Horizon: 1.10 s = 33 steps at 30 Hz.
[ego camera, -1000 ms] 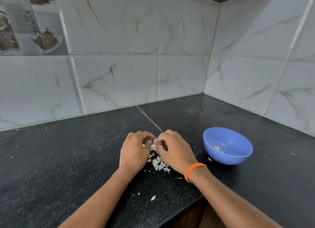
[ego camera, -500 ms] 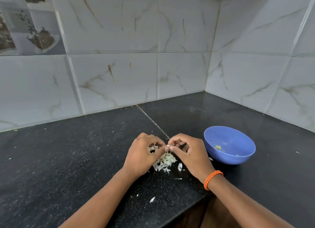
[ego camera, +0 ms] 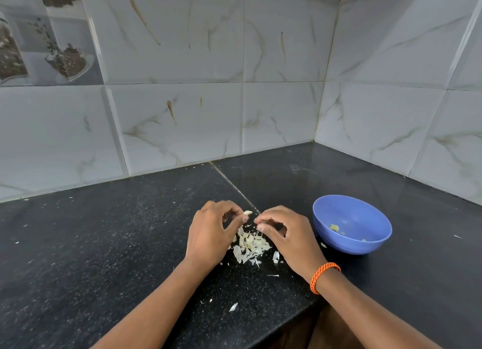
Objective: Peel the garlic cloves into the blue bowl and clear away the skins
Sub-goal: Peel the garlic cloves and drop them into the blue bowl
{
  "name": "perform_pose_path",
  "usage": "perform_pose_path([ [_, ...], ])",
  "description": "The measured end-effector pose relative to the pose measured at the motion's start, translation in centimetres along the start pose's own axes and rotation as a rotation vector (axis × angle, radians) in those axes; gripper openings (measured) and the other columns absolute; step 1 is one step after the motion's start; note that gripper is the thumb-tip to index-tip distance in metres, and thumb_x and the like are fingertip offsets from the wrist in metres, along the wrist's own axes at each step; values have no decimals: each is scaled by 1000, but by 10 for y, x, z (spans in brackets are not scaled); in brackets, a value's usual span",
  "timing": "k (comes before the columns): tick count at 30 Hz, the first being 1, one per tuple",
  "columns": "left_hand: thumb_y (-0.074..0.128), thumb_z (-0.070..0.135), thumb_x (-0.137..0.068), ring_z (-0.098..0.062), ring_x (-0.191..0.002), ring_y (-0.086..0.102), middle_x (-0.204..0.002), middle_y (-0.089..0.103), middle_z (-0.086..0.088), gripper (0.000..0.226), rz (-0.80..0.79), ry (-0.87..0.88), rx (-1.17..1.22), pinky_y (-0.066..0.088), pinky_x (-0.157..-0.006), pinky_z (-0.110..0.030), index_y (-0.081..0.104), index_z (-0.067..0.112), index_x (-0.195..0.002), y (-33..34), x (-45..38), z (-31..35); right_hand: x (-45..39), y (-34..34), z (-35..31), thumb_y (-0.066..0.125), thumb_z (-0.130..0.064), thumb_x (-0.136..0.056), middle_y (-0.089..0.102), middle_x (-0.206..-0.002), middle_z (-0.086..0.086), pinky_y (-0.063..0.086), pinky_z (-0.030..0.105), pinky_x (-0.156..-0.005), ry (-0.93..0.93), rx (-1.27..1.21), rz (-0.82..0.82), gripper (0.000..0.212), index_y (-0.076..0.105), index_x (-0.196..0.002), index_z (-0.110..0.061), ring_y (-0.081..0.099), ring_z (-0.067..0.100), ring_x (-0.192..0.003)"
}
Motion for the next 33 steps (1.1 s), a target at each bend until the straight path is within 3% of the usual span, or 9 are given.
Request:
perform_pose_path([
  [5, 78, 46, -96, -2, -86, 58, -79, 67, 19, 15, 19, -11, -10, 48, -69, -27, 72, 36, -86, -2, 1, 0, -1, 4, -1, 87, -24, -87, 59, -109, -13, 46, 12, -82, -9, 34, -35, 13, 78, -96, -27, 64, 10, -100],
  [9, 79, 46, -97, -2, -86, 58, -78, 66, 19, 17, 15, -19, 1, 47, -69, -28, 72, 36, -85, -1, 2, -1, 0, 1, 1, 90, -28, -82, 53, -96, -12, 42, 15, -69, 1, 107, 0, 35, 55, -86, -30, 57, 15, -86],
  [13, 76, 47, -97, -3, -89, 58, -79, 68, 19, 17, -5, -18, 13, 49, -71, -29, 73, 36, -85, 1, 2, -1, 2, 9, 1, 72, -31, -101, 73, -91, -14, 49, 22, -70, 27, -24, -75, 6, 71, -106, -32, 68, 12, -88],
  [16, 76, 45, -98, -4, -91, 58, -79, 69, 19, 16, -20, -18, 15, 48, -72, -28, 73, 36, -85, 2, 3, -1, 2, 11, 4, 55, -33, -111, 76, -93, -19, 56, 23, -83, 22, -4, -110, 20, 73, -118, -34, 72, 6, -96],
  [21, 77, 41, -97, -4, -92, 59, -81, 69, 18, 11, -22, -18, 35, 50, -74, -30, 74, 37, -88, 2, 3, 1, 0, 6, 8, 74, 3, -91, 67, -102, -15, 52, 18, -69, 28, 15, -40, 38, 77, -107, -31, 68, 13, -96],
  [27, 78, 36, -98, -5, -94, 60, -89, 72, 25, 7, -66, 29, 9, 54, -79, -35, 76, 40, -93, 7, 4, 7, 0, 2, 4, 73, -11, -98, 73, -112, -18, 54, 16, -72, 23, -29, 3, 36, 72, -128, -30, 70, 8, -105],
  [33, 79, 35, -97, -6, -99, 61, -96, 72, 26, 7, -91, 65, 44, 55, -83, -38, 76, 41, -94, 13, 7, 13, 0, -2, 0, 78, -13, -96, 71, -97, -16, 50, 17, -68, -19, 14, 27, 13, 78, -101, -26, 68, 13, -88],
])
Point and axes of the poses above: each hand's wrist, its own x-axis away from the middle knuckle, its own y-axis out of the palm, z = x × y, the point moved 10 cm from there along -x, towards the middle knuckle
